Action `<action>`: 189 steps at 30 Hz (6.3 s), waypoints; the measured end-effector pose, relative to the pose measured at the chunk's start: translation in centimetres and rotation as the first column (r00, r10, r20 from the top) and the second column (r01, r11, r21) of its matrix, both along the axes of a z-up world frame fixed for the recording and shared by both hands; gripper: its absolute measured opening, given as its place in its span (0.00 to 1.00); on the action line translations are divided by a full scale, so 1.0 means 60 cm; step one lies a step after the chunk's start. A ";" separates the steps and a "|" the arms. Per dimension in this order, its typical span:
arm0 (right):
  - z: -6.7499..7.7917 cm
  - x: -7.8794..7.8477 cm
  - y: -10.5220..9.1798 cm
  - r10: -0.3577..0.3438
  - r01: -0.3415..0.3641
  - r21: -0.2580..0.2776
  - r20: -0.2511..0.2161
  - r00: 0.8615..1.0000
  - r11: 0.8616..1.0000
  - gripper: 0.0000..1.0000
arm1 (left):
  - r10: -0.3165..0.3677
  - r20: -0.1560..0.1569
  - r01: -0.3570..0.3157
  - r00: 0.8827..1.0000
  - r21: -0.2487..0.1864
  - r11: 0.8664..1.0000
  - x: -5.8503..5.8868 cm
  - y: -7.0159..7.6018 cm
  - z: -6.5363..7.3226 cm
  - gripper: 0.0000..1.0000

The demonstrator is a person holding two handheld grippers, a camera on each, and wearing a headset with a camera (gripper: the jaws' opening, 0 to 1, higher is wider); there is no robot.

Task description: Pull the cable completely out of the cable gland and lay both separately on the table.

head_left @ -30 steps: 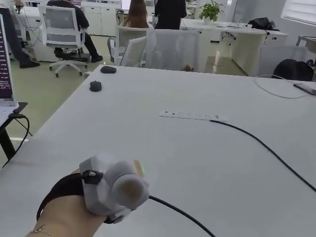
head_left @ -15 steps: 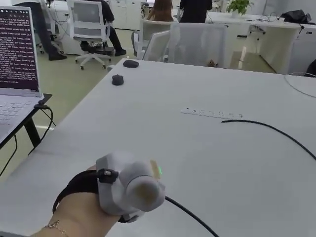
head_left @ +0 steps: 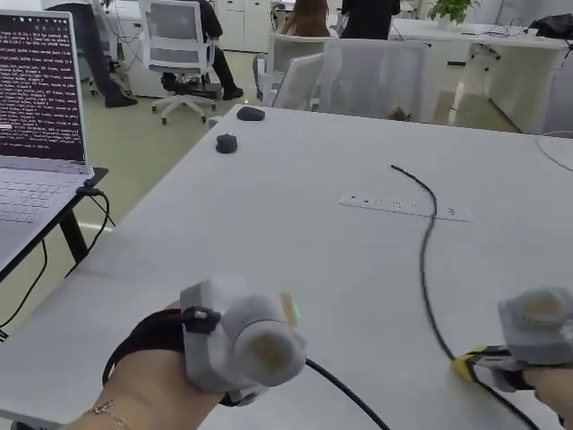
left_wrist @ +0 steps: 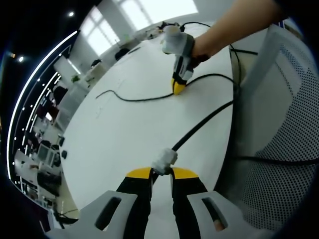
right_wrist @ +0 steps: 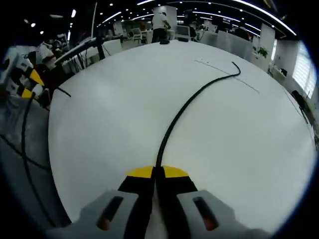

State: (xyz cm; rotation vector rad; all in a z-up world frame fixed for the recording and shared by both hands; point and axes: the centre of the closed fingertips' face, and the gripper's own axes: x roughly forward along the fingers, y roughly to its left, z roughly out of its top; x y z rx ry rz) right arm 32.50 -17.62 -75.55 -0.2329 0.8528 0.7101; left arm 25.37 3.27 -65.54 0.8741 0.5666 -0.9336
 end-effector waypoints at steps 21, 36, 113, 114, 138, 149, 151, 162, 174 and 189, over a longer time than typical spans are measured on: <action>0.184 -0.163 0.301 0.346 -0.329 0.265 -0.018 0.938 0.906 0.24 | -0.021 0.008 0.021 1.000 -0.009 1.000 -0.003 -0.011 0.004 0.12; 0.153 -0.179 0.301 0.391 -0.366 0.289 -0.030 0.920 0.884 0.03 | -0.175 0.040 0.175 0.984 0.014 0.985 -0.031 -0.042 0.003 0.21; 0.133 -0.136 0.263 0.454 -0.430 -0.157 0.174 0.874 0.889 0.20 | -0.116 0.072 0.114 0.991 0.040 0.993 -0.016 -0.023 0.008 0.16; 0.139 -0.140 0.274 0.466 -0.446 -0.140 0.185 0.865 0.884 0.21 | -0.119 0.071 0.117 0.990 0.039 0.992 -0.017 -0.024 0.007 0.16; 0.092 -0.119 0.203 0.426 -0.375 -0.335 0.093 0.900 0.865 0.04 | -0.106 0.083 0.104 0.991 0.025 0.994 -0.013 -0.023 0.013 0.16; 0.089 -0.092 0.144 0.254 -0.210 -0.352 0.083 0.964 0.912 0.03 | -0.105 0.077 0.104 0.991 0.021 0.994 -0.016 -0.023 0.013 0.16; 0.087 -0.083 0.130 0.210 -0.167 -0.358 0.085 0.974 0.919 0.03 | -0.108 0.076 0.107 0.991 0.023 0.994 -0.016 -0.024 0.012 0.16; 0.006 -0.055 0.037 -0.093 0.085 -0.274 -0.015 0.996 0.958 0.04 | -0.124 0.064 0.122 0.990 0.027 0.992 -0.019 -0.027 0.008 0.16; 0.104 -0.047 0.044 -0.115 0.122 -0.191 0.048 0.992 0.974 0.18 | -0.131 0.006 0.131 0.991 -0.032 0.991 -0.026 -0.044 0.013 0.16; 0.264 -0.189 0.080 -0.060 0.043 0.126 0.140 0.988 0.991 0.20 | -0.202 -0.232 0.175 0.952 -0.131 0.976 0.014 -0.104 -0.054 0.16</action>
